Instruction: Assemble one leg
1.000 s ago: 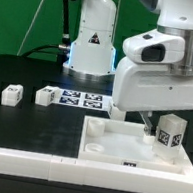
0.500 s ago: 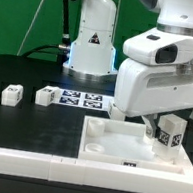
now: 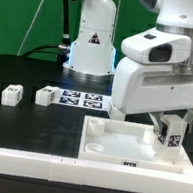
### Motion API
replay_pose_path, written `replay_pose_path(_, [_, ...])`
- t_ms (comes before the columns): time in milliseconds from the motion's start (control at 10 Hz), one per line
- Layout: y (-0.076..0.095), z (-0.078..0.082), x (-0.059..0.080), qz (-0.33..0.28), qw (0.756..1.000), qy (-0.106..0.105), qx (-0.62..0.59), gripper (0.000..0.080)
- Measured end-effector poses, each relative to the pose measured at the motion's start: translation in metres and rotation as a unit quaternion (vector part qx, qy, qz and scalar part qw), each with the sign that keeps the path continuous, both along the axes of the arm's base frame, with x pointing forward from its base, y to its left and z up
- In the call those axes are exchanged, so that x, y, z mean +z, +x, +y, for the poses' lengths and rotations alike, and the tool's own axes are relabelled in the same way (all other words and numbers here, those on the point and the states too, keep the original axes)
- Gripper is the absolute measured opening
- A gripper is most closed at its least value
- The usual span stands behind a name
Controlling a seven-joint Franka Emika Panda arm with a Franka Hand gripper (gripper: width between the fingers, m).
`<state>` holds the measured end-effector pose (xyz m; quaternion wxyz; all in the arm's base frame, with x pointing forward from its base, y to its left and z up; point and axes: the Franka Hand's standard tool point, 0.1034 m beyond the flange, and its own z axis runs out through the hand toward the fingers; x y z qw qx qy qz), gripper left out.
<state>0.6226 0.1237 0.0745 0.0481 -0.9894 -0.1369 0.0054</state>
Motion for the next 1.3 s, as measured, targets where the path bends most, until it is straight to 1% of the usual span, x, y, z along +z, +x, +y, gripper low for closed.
replay_pose_path(100, [-0.0002, -0.0003, -0.0003, 0.002, 1.000, 0.000, -0.023, 0.0294])
replay_pose_path(200, [0.0001, -0.0032, -0.0014, 0.007, 0.994, 0.008, -0.112, 0.0294])
replay_pose_path(400, [0.0003, -0.0043, -0.0018, 0.017, 0.974, 0.009, -0.227, 0.0294])
replay_pose_path(600, [0.0003, -0.0043, -0.0020, 0.027, 0.943, 0.006, -0.331, 0.0294])
replay_pose_path(900, [-0.0008, -0.0035, -0.0029, 0.044, 0.865, 0.000, -0.499, 0.0294])
replay_pose_path(1100, [-0.0008, -0.0032, -0.0030, 0.054, 0.821, 0.001, -0.568, 0.0294])
replay_pose_path(1200, [-0.0008, -0.0028, -0.0030, 0.056, 0.809, 0.001, -0.585, 0.0294])
replay_pose_path(1300, [-0.0008, -0.0030, -0.0031, 0.054, 0.821, 0.001, -0.568, 0.0294])
